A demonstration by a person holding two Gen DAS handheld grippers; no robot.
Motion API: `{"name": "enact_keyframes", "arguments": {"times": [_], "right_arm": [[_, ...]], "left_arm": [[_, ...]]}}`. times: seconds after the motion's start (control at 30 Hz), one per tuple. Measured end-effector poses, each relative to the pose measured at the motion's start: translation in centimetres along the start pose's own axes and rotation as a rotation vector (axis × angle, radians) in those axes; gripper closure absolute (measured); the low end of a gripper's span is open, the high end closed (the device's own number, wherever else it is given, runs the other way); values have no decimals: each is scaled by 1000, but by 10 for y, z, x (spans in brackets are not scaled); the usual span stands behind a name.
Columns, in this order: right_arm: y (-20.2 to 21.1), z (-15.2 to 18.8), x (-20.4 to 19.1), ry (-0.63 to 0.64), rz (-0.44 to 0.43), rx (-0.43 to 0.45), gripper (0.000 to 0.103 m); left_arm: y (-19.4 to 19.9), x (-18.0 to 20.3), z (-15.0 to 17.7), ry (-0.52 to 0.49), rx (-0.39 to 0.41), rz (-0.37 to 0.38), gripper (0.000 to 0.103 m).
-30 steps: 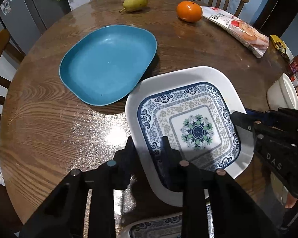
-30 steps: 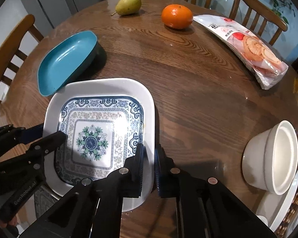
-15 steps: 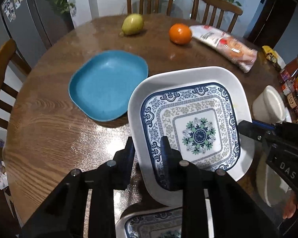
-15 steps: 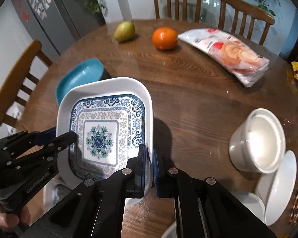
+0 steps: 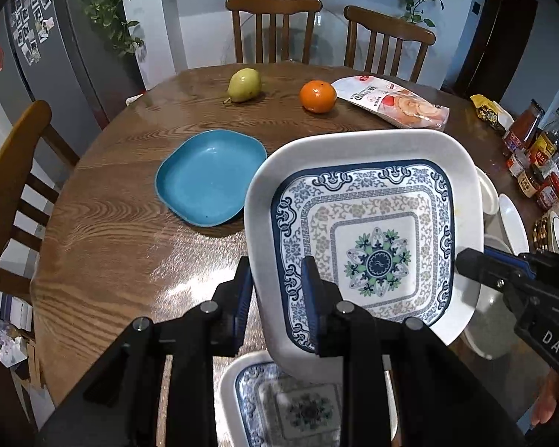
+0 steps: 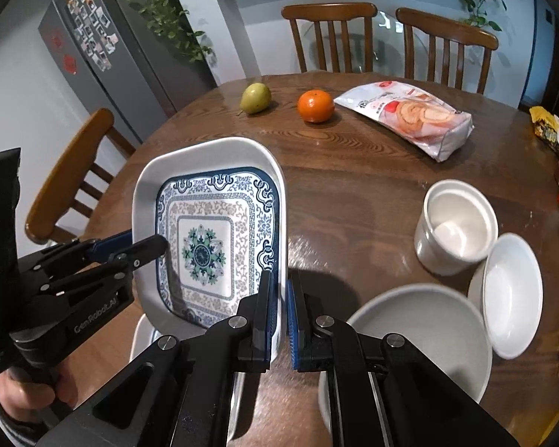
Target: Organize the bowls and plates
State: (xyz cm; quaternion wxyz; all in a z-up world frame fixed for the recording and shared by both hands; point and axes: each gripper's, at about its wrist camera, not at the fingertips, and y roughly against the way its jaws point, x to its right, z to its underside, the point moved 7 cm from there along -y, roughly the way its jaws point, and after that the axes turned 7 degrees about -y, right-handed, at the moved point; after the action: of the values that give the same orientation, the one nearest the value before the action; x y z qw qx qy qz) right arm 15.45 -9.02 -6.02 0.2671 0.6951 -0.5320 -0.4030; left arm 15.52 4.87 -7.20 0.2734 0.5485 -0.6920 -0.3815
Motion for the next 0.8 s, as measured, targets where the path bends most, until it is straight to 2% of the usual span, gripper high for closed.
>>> {"name": "enact_keyframes", "arguments": {"times": [0.5, 0.8], "right_arm": [[7, 62, -20, 4, -74, -76, 94], [-2, 94, -27, -7, -90, -144, 94]], "left_arm": [[25, -8, 59, 43, -32, -49, 80], [21, -8, 93, 50, -92, -61, 80]]}}
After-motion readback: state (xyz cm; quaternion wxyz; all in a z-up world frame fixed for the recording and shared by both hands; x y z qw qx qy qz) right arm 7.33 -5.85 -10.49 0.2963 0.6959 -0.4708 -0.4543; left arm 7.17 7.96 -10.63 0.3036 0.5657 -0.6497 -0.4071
